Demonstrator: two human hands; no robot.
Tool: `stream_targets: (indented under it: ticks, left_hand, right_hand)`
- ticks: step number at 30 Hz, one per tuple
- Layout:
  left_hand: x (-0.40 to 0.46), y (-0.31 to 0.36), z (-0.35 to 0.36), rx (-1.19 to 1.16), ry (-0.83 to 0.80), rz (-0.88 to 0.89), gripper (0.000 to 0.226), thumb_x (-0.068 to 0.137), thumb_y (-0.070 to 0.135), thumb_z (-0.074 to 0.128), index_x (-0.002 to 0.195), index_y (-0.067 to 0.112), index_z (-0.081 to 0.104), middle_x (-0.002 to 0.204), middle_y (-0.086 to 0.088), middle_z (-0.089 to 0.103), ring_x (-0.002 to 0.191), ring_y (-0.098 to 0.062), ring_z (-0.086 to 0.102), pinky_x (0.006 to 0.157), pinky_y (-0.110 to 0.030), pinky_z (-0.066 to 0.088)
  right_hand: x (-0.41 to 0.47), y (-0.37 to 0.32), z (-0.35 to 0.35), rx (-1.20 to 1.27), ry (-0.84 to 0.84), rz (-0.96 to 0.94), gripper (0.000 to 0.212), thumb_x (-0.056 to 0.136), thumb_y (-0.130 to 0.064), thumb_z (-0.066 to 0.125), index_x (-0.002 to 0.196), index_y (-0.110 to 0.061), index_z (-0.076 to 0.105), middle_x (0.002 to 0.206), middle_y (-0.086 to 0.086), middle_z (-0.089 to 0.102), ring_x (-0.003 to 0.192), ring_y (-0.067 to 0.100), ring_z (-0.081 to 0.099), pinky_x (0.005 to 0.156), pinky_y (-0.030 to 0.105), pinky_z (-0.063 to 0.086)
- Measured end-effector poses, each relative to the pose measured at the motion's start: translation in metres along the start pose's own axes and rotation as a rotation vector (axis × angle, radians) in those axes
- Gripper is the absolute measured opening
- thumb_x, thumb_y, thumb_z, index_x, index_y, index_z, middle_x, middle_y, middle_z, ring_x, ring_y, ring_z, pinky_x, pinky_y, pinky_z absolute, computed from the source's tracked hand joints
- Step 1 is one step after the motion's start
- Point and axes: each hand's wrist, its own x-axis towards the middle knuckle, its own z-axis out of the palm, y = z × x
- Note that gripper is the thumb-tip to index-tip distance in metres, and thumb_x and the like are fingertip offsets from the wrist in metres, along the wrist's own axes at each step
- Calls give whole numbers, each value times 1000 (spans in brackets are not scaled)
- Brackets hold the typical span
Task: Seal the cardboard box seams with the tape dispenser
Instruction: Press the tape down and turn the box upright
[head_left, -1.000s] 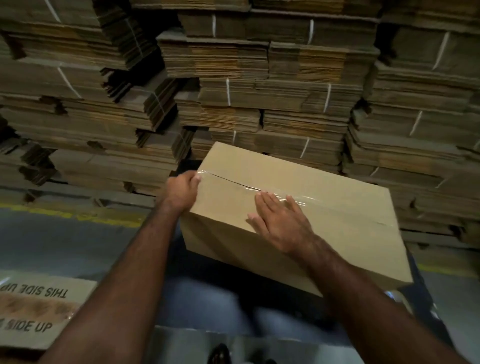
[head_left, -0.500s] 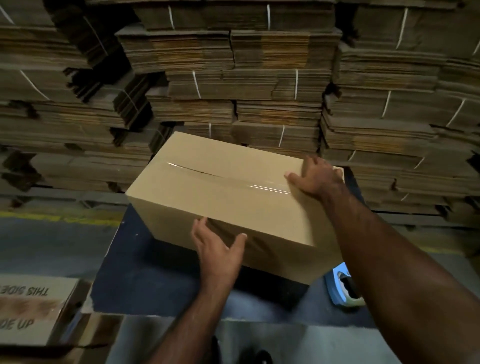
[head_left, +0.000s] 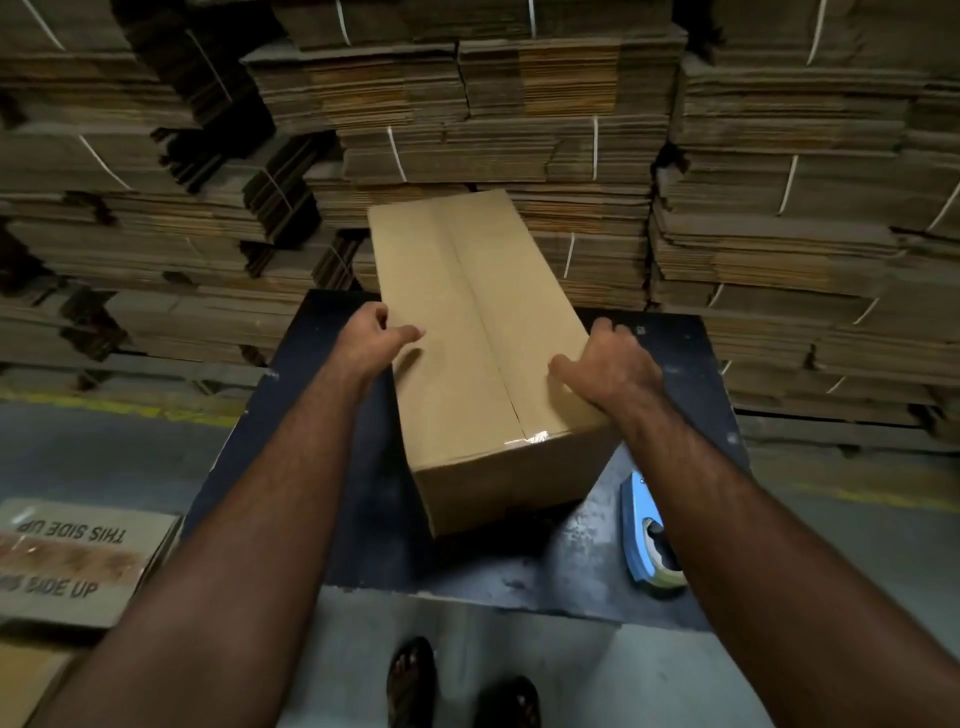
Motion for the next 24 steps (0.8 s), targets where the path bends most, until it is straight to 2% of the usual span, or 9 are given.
stream_targets:
  ticks: [3, 5, 8, 11, 13, 17, 24]
  left_hand:
    - [-23, -3, 10, 14, 27, -14, 53, 90, 25, 70, 138, 16, 48, 128, 3, 55, 111, -15, 52, 90, -32, 43]
    - [-52, -21, 20, 134, 66, -22, 53, 90, 26, 69, 138, 17, 48, 135, -3, 54, 116, -20, 54, 96, -36, 47]
    - [-99, -51, 34, 283, 82, 131, 63, 90, 25, 69, 146, 14, 42, 150, -7, 41, 134, -25, 43, 112, -43, 39]
    - [-100, -59, 29, 306, 102, 159, 64, 95, 24, 62, 152, 12, 34, 162, -8, 26, 147, -25, 27, 120, -42, 27]
    - [-91, -60, 19, 330, 80, 151, 61, 98, 25, 57, 153, 15, 34, 164, -7, 22, 148, -24, 25, 120, -39, 24]
    - [-84, -57, 0, 384, 29, 136, 60, 98, 30, 57, 153, 20, 35, 163, -6, 24, 145, -26, 31, 119, -44, 28]
    - [-104, -89, -18, 416, 31, 291, 63, 99, 41, 53, 154, 16, 33, 162, -11, 25, 149, -25, 24, 119, -40, 23]
  right_hand:
    - [-8, 17, 6, 189, -93, -63, 72, 84, -51, 62, 141, -16, 34, 133, 13, 50, 115, 31, 52, 85, 43, 49]
    - [-17, 30, 8, 277, -198, -88, 82, 90, -52, 58, 154, -23, 15, 142, 13, 47, 124, 34, 49, 96, 44, 45]
    - [-36, 36, 10, 347, -251, -105, 88, 92, -54, 54, 156, -31, -2, 147, 11, 45, 129, 33, 47, 101, 41, 43]
    - [-54, 28, 18, 369, -243, -82, 92, 92, -55, 53, 155, -29, -8, 149, 13, 40, 129, 33, 45, 100, 40, 42]
    - [-76, 20, 31, 359, -222, -58, 94, 92, -56, 52, 155, -29, -12, 147, 17, 38, 128, 35, 45, 99, 38, 41]
    - [-107, 11, 50, 385, -120, -51, 90, 93, -56, 48, 155, -28, -11, 149, 19, 32, 129, 37, 42, 100, 39, 39]
    - [-129, 5, 54, 391, -107, -29, 90, 93, -57, 48, 155, -28, -9, 151, 18, 30, 133, 35, 39, 101, 39, 38]
